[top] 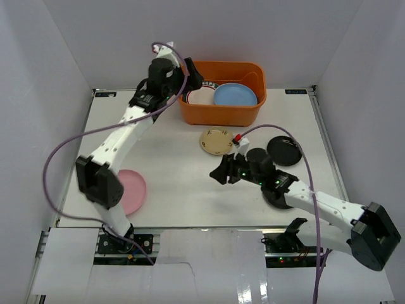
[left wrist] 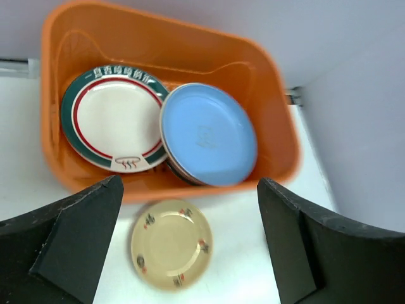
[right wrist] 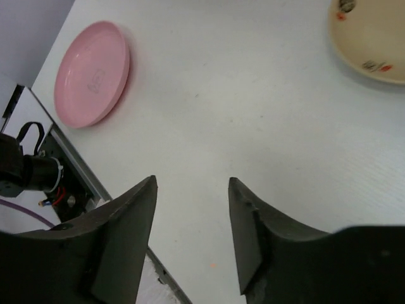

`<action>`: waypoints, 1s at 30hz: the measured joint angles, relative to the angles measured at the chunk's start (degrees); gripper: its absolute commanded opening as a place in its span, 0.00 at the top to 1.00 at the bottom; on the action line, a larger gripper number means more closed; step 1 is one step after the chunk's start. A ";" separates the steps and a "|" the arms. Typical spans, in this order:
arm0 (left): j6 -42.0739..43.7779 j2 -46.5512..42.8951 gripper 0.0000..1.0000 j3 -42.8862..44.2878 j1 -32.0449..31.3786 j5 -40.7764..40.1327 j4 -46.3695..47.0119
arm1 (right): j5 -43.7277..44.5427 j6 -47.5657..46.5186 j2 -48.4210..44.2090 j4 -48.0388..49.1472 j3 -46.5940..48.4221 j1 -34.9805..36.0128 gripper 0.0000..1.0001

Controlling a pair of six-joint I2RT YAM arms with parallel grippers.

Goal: Place the plates into the plastic bin on the countertop

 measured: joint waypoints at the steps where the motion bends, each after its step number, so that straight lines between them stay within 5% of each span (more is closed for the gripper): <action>1: 0.20 -6.49 0.02 -5.35 0.00 0.61 0.79 | 0.79 0.39 2.60 0.85 0.50 2.25 0.39; 6: 1.14 -39.82 0.02 -30.53 -0.15 1.75 6.60 | 3.41 2.67 19.28 6.91 7.54 11.82 0.36; 11: 1.53 -63.43 0.02 -47.43 -0.26 1.07 5.29 | 4.70 5.14 37.35 11.17 19.23 17.53 0.35; 23: 4.39 -85.37 0.02 -62.07 -0.26 -1.29 -9.92 | 6.05 10.43 64.50 10.80 44.65 26.29 0.35; 26: 5.68 -87.73 0.02 -62.95 -0.26 -2.01 -10.29 | 6.99 11.54 68.00 9.29 49.18 27.15 0.41; 29: 6.45 -88.65 0.02 -65.07 -0.26 -2.34 -10.49 | 8.79 12.46 71.14 8.50 53.07 27.10 0.65; 30: 6.49 -88.76 0.02 -65.77 -0.26 -2.36 -10.78 | 9.64 12.96 71.54 8.13 53.55 27.04 0.80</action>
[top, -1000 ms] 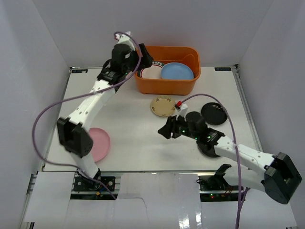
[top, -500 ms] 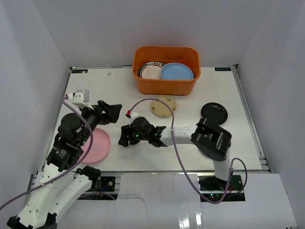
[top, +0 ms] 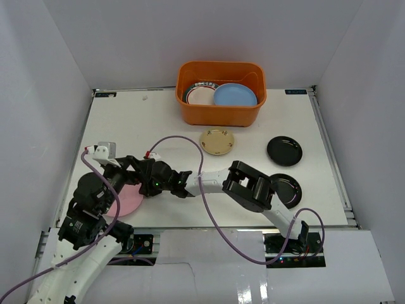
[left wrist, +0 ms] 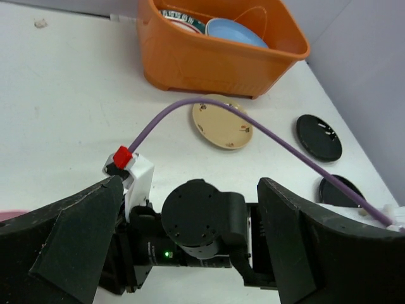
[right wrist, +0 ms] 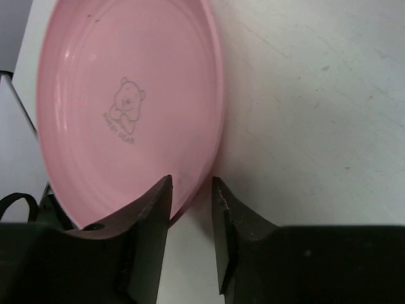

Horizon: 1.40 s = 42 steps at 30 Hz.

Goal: Place the plates into the plastic bin on the countertop

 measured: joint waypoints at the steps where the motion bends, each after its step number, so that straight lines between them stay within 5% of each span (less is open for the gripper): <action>1: 0.07 -0.09 0.02 -0.70 0.00 0.00 -0.22 | 0.52 0.39 0.11 -0.11 0.00 -0.09 0.86; 11: -1.18 -0.46 0.02 5.18 -0.02 5.79 -1.18 | 9.79 -4.61 -14.58 -1.40 -10.05 -4.42 0.92; 20: -4.31 0.52 0.02 3.17 -0.15 14.80 3.56 | 14.71 -15.15 -33.09 -2.71 -3.89 -29.62 0.92; 26: -7.63 8.66 0.02 -1.99 -0.22 19.06 6.58 | 14.03 -16.55 -26.08 -6.45 7.61 -45.48 0.92; 35: -12.70 23.02 0.07 -8.02 -0.39 23.19 12.98 | 10.49 -19.08 -6.99 -17.88 22.86 -50.66 0.89; 39: -15.50 29.51 0.12 -10.60 -0.48 21.49 18.08 | 10.43 -19.54 -4.63 -21.46 22.95 -50.66 0.74; 42: -17.81 36.04 0.14 -12.00 -0.50 19.98 23.21 | 10.34 -19.50 -4.59 -21.57 23.41 -50.62 0.49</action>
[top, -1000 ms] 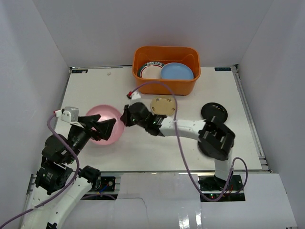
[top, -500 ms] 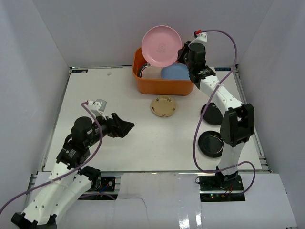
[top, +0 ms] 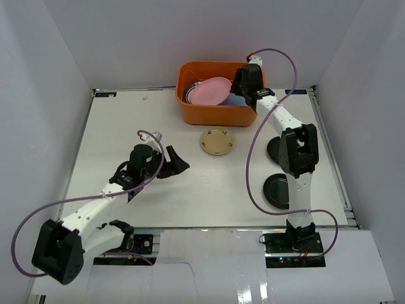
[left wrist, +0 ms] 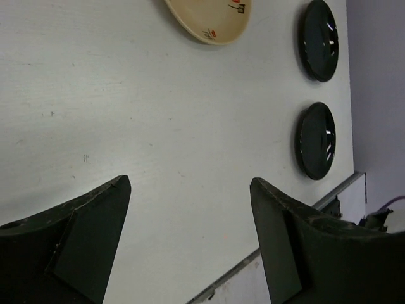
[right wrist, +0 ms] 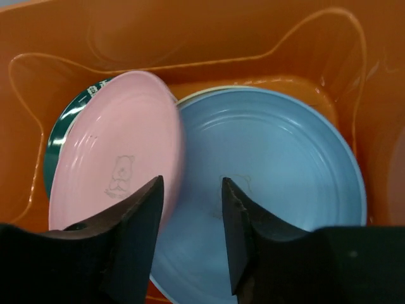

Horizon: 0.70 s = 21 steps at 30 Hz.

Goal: Place the plates into the plastic bin on the countertop

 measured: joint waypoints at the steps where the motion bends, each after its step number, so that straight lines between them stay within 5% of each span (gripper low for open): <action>1: -0.76 2.47 0.15 0.02 -0.09 -0.44 1.77 | -0.02 0.20 0.00 0.15 0.31 0.04 0.46; 8: -4.39 22.47 0.22 4.28 -1.66 -5.40 12.61 | -0.72 -0.04 -8.20 0.81 -5.92 -0.13 0.39; 13: -5.09 35.12 0.30 12.31 -2.05 -8.90 18.60 | -2.54 2.03 -33.51 7.10 -34.07 -1.16 0.42; 16: -5.49 40.74 0.34 15.45 -2.14 -10.34 21.55 | -5.53 5.84 -49.07 12.63 -51.82 -4.85 0.52; 21: -6.03 49.27 0.38 20.76 -2.16 -11.61 24.06 | -9.31 12.59 -60.15 17.57 -71.78 -16.50 0.62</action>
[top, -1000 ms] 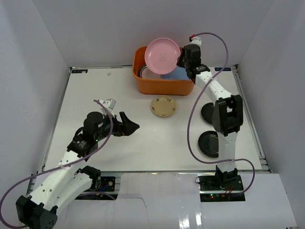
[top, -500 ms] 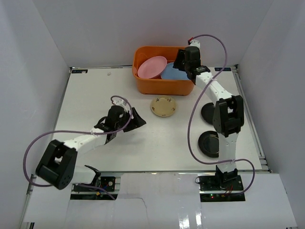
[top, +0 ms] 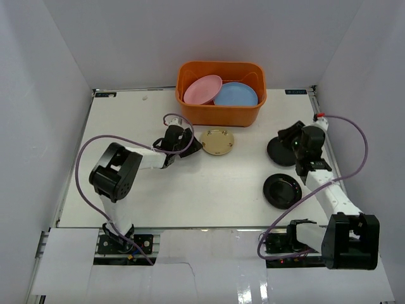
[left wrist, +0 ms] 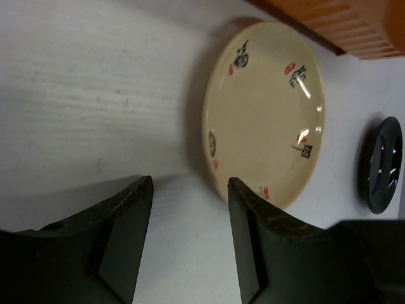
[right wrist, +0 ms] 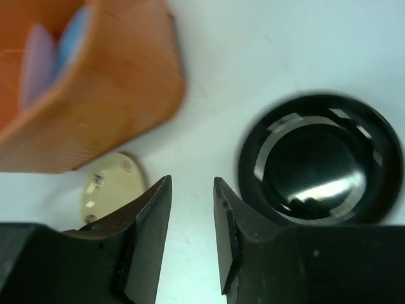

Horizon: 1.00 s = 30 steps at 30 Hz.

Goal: Place the plates into the plastic bin on the countertop

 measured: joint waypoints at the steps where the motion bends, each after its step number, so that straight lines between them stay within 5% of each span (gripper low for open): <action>1: -0.15 1.36 0.39 1.01 -0.02 -0.09 0.13 | -0.09 1.18 -1.40 0.46 -3.67 -2.43 0.62; 8: -0.44 7.39 0.47 7.69 -0.22 -1.42 1.40 | 0.52 4.61 -9.38 0.07 -17.57 -16.11 0.39; 21: 0.20 11.32 0.65 11.50 -1.49 -3.85 2.54 | -9.62 4.13 4.76 5.42 -17.53 -23.96 0.35; 26: 0.96 11.80 0.97 11.52 -1.73 -4.52 2.54 | -9.57 2.34 2.47 5.64 -16.26 -23.91 0.33; 30: 0.66 11.63 1.00 11.43 -1.75 -4.44 3.28 | -10.36 2.05 8.59 7.67 -14.97 -23.91 0.33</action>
